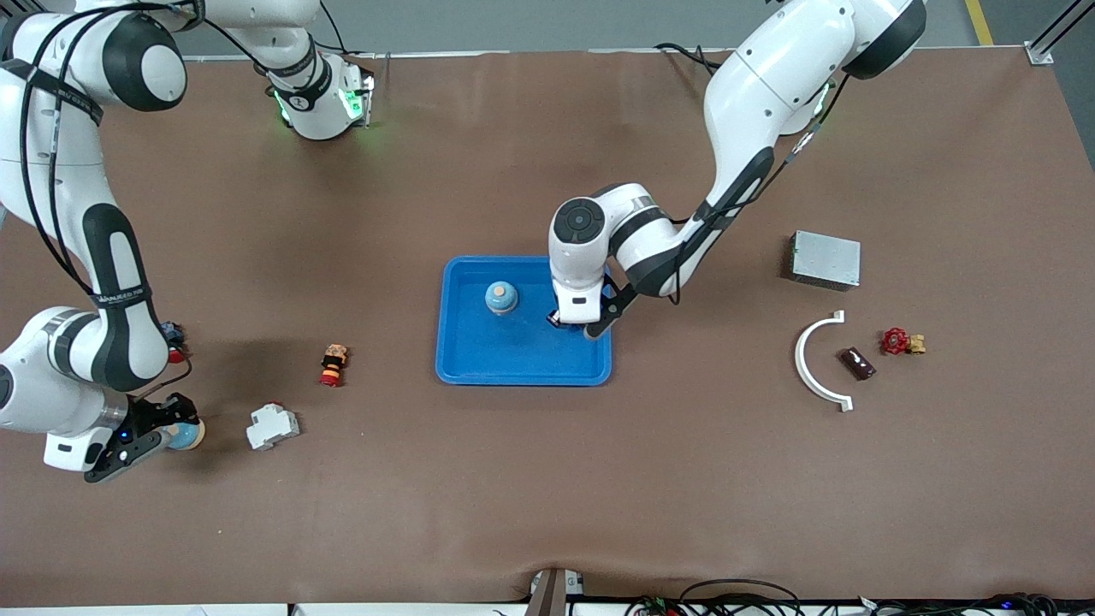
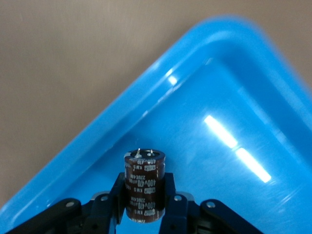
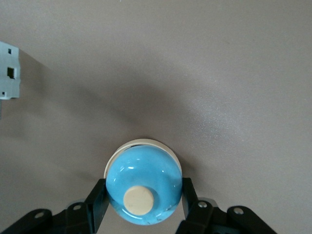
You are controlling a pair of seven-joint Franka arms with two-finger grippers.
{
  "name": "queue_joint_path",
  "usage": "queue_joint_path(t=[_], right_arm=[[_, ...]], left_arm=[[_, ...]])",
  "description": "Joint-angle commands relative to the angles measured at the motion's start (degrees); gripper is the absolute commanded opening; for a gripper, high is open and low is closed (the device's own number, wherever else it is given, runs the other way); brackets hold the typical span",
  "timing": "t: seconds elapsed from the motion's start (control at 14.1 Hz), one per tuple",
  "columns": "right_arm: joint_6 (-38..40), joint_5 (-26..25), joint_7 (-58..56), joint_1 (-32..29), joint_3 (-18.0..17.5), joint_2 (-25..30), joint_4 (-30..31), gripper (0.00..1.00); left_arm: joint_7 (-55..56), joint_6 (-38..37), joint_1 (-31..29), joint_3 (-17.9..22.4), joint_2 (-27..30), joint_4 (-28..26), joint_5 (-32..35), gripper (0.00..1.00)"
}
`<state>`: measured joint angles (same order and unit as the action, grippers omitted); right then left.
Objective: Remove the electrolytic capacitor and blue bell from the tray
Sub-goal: 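Grasp the second capacitor with the left gripper while the right gripper lowers the bell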
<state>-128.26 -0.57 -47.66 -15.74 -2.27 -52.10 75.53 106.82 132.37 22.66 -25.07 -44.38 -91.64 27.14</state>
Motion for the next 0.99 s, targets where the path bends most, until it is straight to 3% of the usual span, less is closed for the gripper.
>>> queue_joint_path(t=[0.0,0.35,0.43,0.5,0.64,0.92], right_arm=[[0.9,-0.8,-0.7,-0.5,-0.5,-1.6,-2.2,0.0],[0.6,-0.5,0.5,-0.7,-0.5,-2.2,-2.2,0.0],[0.6,-0.3,1.2,-0.7,-0.5,-2.1,-2.2,0.6],[0.6,-0.3,1.4,-0.9,-0.5,-2.1,-2.1,1.0],[0.6,-0.2,1.3,-1.0,-0.5,-2.0,-2.1,1.0],[2.9,0.2,2.0,0.1,-0.5,2.0,-2.1,1.0]], left_arm=[[-2.5,-6.1,-3.0,-0.1,6.1,0.6,0.2,0.0],[-18.7,-16.3,-14.3,-1.9,12.4,-0.4,-5.7,0.0],[-22.2,-18.3,-16.3,-1.9,12.6,-0.6,-6.6,0.0],[-26.3,-20.6,-18.7,-2.0,12.7,-0.9,-7.7,0.0],[-32.9,-22.3,-23.2,-1.9,12.5,-4.1,-8.0,0.0],[-36.1,-20.1,-28.5,-1.6,9.1,-4.5,-5.7,0.0]])
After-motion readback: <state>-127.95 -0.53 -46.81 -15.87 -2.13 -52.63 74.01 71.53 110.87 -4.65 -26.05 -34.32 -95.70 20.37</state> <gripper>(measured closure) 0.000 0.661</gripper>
